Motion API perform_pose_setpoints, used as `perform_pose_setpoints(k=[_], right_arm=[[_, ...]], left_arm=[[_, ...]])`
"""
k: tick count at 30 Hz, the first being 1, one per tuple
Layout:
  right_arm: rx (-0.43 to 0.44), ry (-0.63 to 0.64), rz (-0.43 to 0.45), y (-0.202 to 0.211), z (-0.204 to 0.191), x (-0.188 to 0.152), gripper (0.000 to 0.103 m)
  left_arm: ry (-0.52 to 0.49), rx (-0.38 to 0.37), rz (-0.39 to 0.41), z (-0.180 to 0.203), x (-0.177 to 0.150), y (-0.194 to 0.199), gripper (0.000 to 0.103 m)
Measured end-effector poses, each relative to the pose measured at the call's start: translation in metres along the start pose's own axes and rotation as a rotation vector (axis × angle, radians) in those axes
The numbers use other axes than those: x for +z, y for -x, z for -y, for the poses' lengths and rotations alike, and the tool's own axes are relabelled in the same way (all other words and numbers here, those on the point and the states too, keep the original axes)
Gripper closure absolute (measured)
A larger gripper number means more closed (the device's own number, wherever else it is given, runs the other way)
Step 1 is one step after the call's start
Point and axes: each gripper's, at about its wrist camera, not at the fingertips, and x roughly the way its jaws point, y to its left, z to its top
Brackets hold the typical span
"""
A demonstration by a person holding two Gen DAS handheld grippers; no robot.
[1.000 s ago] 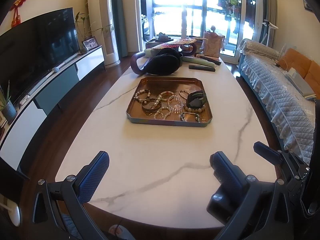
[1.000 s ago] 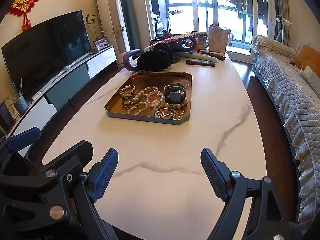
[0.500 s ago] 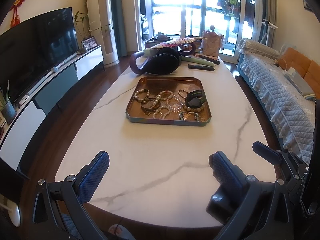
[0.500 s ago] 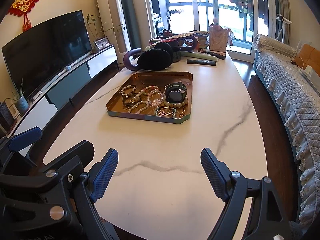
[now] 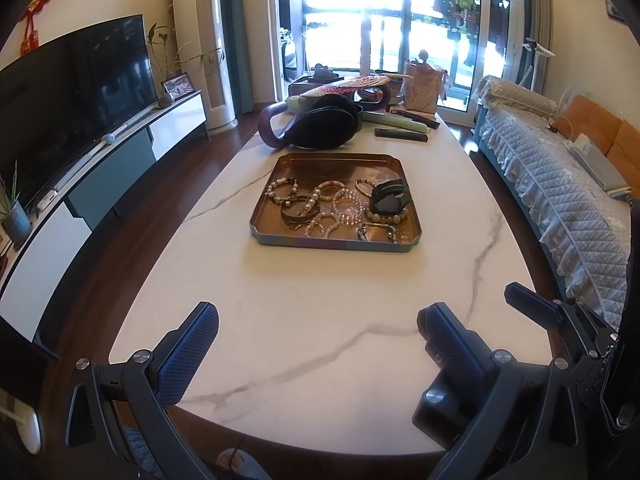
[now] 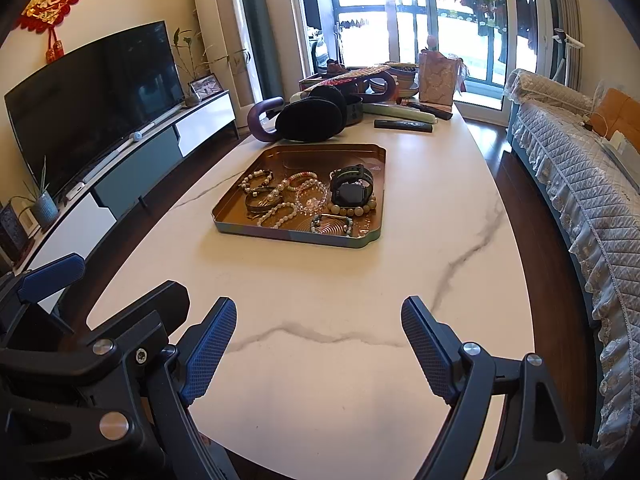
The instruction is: Organize jewelry
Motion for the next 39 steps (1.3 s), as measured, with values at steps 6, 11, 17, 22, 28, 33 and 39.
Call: perform_pose_setpoints(k=[6,11,17,22,28,33,39], right_arm=[[-0.001,0.000,0.000,0.0003,-0.0002,-0.0003,0.021],[0.000,-0.001,-0.001,0.0003,0.0002,0.0005,0.021],[0.001,-0.001,-0.001,-0.0002,0.0001,-0.0003,0.021],[0.001,-0.001,-0.003,-0.0004,-0.0001,-0.0008,0.021],[0.004,-0.002,-0.002,-0.0005,0.0002,-0.0003,0.021],[0.009,-0.004,-0.004,-0.0013,-0.0001,-0.0026,0.021],[0.009,-0.004,-0.003,-0.0001,-0.0001,-0.0024,0.021]], left_arm=[[0.000,0.000,0.001,-0.0004,0.0006,0.0003,0.000],[0.000,0.000,0.000,-0.0001,0.0001,0.0004,0.000],[0.000,-0.001,0.000,0.0000,0.0005,0.0002,0.000],[0.000,0.000,-0.001,-0.0001,0.0007,0.0005,0.000],[-0.006,-0.004,-0.002,0.0014,0.0002,-0.0001,0.000],[-0.005,-0.004,-0.003,0.0012,0.0005,-0.0002,0.000],[-0.004,-0.007,-0.004,0.0029,-0.0015,-0.0011,0.000]])
